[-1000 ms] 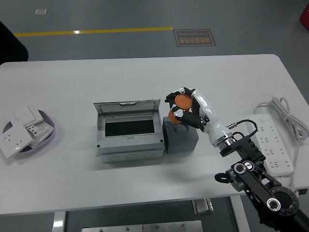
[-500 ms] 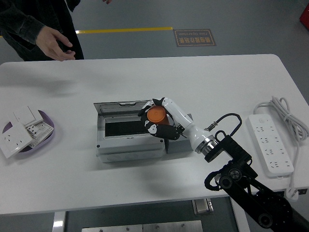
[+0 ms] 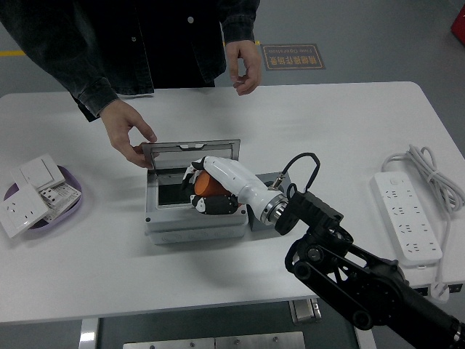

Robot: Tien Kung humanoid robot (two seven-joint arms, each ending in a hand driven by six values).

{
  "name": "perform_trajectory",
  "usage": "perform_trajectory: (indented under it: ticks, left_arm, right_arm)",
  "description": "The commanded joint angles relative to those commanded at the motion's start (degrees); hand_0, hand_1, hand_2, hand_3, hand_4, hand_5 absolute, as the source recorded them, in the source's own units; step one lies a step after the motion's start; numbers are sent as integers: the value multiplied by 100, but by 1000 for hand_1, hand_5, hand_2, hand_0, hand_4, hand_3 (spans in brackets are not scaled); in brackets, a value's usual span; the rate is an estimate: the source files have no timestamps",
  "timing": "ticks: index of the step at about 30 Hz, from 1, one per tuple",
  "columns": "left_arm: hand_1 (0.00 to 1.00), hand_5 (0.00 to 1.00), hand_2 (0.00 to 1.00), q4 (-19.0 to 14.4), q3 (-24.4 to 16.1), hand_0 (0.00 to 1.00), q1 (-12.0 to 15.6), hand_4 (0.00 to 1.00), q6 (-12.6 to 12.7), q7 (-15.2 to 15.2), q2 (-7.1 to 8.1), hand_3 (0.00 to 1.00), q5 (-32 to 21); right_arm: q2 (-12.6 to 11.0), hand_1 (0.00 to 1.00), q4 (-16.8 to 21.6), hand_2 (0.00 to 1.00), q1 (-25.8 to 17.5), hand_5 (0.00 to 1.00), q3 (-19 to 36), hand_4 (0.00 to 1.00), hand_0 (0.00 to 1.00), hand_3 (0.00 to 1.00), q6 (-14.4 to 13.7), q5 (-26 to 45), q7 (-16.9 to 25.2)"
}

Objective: Pick up the cylinder from the cube,place it in the box,flap close box

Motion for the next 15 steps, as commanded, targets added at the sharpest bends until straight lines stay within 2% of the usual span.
perform_trajectory:
  ticks: [9, 14, 15]
  left_arm:
    - [674, 324, 676, 0, 6, 638, -16, 773, -8, 3, 11, 715, 21]
    - [674, 324, 676, 0, 5, 638, -17, 773, -10, 10, 20, 715, 44]
    - [674, 325, 676, 0, 6, 638, -17, 773, -11, 10, 20, 716, 48]
  right_arm:
    - [179, 248, -376, 347, 392, 2, -263, 2, 102, 322, 174, -582, -209]
    - [237, 248, -580, 347, 537, 2, -239, 2, 102, 322, 409, -771, -292]
    - [252, 257, -615, 350, 564, 2, -228, 2, 137, 327, 475, -830, -309]
